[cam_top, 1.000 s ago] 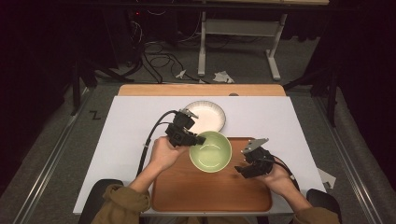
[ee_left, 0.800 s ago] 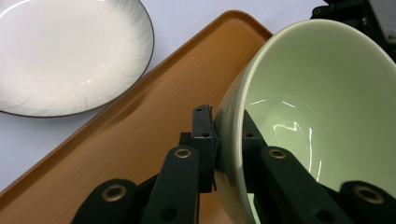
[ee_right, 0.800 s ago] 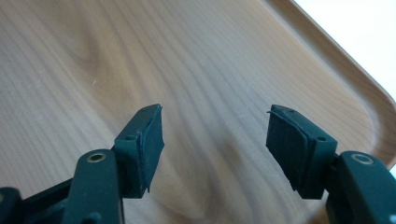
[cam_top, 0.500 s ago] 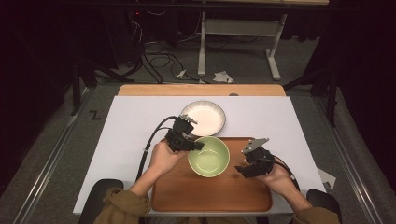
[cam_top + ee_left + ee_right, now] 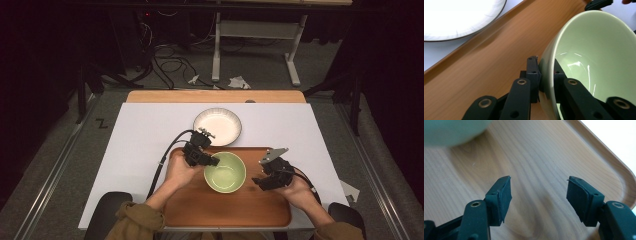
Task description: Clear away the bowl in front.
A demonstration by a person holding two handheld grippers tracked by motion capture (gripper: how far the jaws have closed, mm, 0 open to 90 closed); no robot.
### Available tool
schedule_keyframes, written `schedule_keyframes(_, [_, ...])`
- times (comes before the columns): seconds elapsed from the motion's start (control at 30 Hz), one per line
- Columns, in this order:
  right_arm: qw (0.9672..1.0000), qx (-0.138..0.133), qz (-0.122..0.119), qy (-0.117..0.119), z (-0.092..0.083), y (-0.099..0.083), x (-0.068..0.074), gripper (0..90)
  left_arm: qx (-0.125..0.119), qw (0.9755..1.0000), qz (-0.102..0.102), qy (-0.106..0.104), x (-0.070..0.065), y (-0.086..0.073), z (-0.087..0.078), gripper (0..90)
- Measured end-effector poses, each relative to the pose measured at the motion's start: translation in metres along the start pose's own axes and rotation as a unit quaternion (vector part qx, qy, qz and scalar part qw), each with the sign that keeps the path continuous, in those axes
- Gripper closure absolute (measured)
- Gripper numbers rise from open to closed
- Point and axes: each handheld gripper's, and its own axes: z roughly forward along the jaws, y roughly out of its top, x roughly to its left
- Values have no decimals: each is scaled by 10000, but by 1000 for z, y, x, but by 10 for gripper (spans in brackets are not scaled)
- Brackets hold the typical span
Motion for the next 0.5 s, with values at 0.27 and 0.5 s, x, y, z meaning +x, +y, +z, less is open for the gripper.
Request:
schedule_keyframes(0.27, [10000, -22, 2, 0, 0, 0, 0, 367, 83, 9999, -100, -8, 5, 0, 12, 820])
schedule_keyframes(0.5, [10000, -12, -27, -2, 0, 0, 0, 367, 66, 9998, -191, -29, 8, -1, 16, 819])
